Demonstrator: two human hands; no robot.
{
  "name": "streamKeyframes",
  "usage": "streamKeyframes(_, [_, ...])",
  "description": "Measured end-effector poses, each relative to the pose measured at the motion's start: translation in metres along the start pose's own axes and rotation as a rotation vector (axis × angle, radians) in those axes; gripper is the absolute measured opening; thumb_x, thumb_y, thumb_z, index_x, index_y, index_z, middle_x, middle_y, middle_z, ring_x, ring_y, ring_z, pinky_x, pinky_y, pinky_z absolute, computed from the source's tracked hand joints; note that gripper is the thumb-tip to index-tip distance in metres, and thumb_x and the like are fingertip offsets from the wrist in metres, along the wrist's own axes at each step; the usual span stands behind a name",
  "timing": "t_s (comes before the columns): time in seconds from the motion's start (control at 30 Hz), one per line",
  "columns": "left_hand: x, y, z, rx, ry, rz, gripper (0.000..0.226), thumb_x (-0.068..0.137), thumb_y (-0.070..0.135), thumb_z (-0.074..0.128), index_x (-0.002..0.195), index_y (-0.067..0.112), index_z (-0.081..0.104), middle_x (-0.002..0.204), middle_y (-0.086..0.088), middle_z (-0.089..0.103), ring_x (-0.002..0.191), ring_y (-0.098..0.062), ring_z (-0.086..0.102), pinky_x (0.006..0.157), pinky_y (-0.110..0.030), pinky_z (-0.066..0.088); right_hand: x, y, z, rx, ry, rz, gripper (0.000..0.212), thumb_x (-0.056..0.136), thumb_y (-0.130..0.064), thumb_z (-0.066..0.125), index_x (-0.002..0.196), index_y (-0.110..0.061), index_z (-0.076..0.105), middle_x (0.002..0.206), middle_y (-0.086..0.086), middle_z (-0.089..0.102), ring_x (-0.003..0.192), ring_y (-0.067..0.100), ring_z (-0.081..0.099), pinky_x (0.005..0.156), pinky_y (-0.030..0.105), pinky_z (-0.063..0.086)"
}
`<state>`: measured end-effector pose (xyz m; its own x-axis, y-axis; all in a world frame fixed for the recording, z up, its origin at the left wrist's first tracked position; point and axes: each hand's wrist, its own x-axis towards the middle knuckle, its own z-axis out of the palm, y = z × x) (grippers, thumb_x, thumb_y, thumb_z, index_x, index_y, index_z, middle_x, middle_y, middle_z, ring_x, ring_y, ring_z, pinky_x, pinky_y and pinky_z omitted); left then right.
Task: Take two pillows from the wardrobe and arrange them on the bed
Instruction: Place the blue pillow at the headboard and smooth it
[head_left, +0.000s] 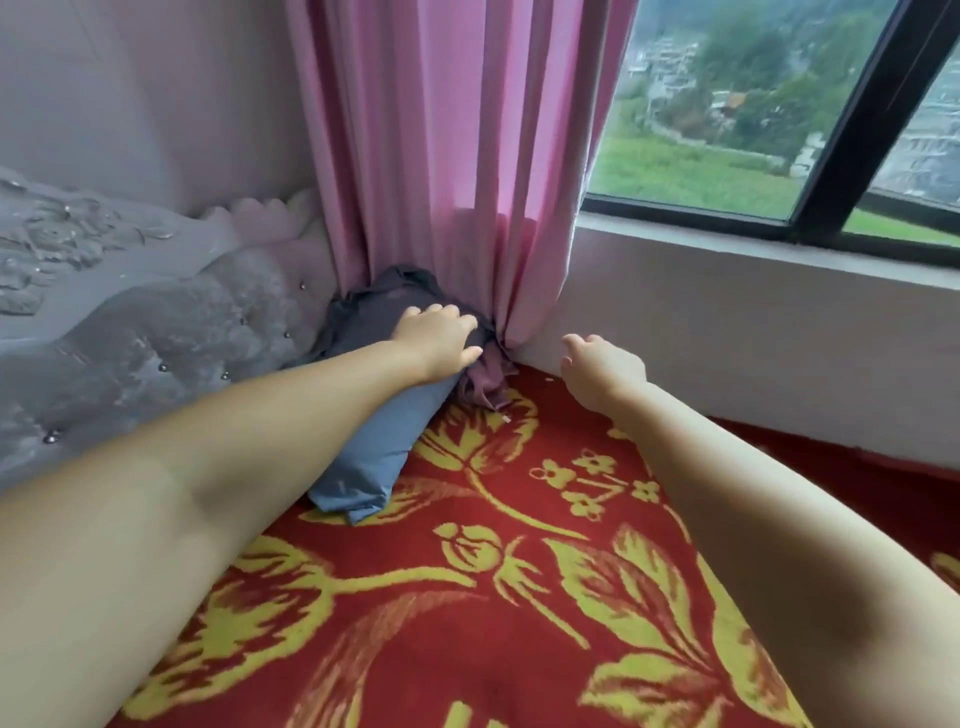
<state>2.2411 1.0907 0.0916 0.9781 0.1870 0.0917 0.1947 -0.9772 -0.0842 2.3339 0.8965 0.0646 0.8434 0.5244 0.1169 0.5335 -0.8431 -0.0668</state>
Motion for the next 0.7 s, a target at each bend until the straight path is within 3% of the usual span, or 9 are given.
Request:
streamKeyframes(0.07, [-0.007, 0.040, 0.008, 0.019, -0.069, -0.024, 0.047, 0.096, 0.044, 0.040, 0.134, 0.017, 0.046, 0.129, -0.010, 0.053, 0.122, -0.029, 0.047, 0.101, -0.044, 0.035, -0.017, 0.032, 0.012, 0.023, -0.055, -0.026, 0.035, 0.099, -0.030, 0.032, 0.129, -0.017, 0.046, 0.120, 0.010, 0.054, 0.106, 0.033, 0.059, 0.073, 0.036, 0.040])
streamKeyframes(0.2, [-0.007, 0.101, 0.006, 0.096, -0.059, 0.015, 0.045, 0.096, 0.044, 0.039, 0.129, 0.016, 0.050, 0.123, -0.010, 0.056, 0.117, -0.030, 0.050, 0.099, -0.044, 0.038, -0.025, 0.090, 0.014, 0.033, -0.050, -0.024, 0.038, 0.100, -0.037, 0.033, 0.128, -0.016, 0.047, 0.121, 0.010, 0.056, 0.109, 0.032, 0.058, 0.076, 0.036, 0.041])
streamKeyframes(0.4, [-0.017, 0.132, 0.005, 0.267, -0.116, 0.008, 0.042, 0.096, 0.044, 0.038, 0.124, 0.015, 0.051, 0.122, -0.010, 0.056, 0.116, -0.030, 0.051, 0.099, -0.043, 0.038, -0.036, 0.127, 0.035, 0.174, 0.020, 0.032, 0.039, 0.099, -0.038, 0.033, 0.129, -0.017, 0.046, 0.118, 0.011, 0.057, 0.107, 0.033, 0.058, 0.072, 0.036, 0.038])
streamKeyframes(0.53, [-0.027, 0.126, 0.002, 0.267, -0.111, 0.016, 0.044, 0.096, 0.043, 0.039, 0.127, 0.015, 0.051, 0.124, -0.011, 0.056, 0.117, -0.030, 0.050, 0.099, -0.044, 0.037, -0.051, 0.110, 0.057, 0.223, 0.010, 0.088, 0.042, 0.098, -0.042, 0.036, 0.131, -0.016, 0.045, 0.120, 0.011, 0.057, 0.107, 0.033, 0.059, 0.074, 0.036, 0.041])
streamKeyframes(0.7, [-0.057, 0.081, 0.027, 0.179, -0.119, -0.094, 0.044, 0.096, 0.043, 0.040, 0.128, 0.014, 0.050, 0.125, -0.011, 0.056, 0.119, -0.030, 0.050, 0.099, -0.044, 0.036, -0.058, 0.035, 0.063, 0.198, -0.033, -0.055, 0.042, 0.096, -0.043, 0.039, 0.128, -0.017, 0.046, 0.119, 0.010, 0.057, 0.107, 0.033, 0.059, 0.072, 0.035, 0.039])
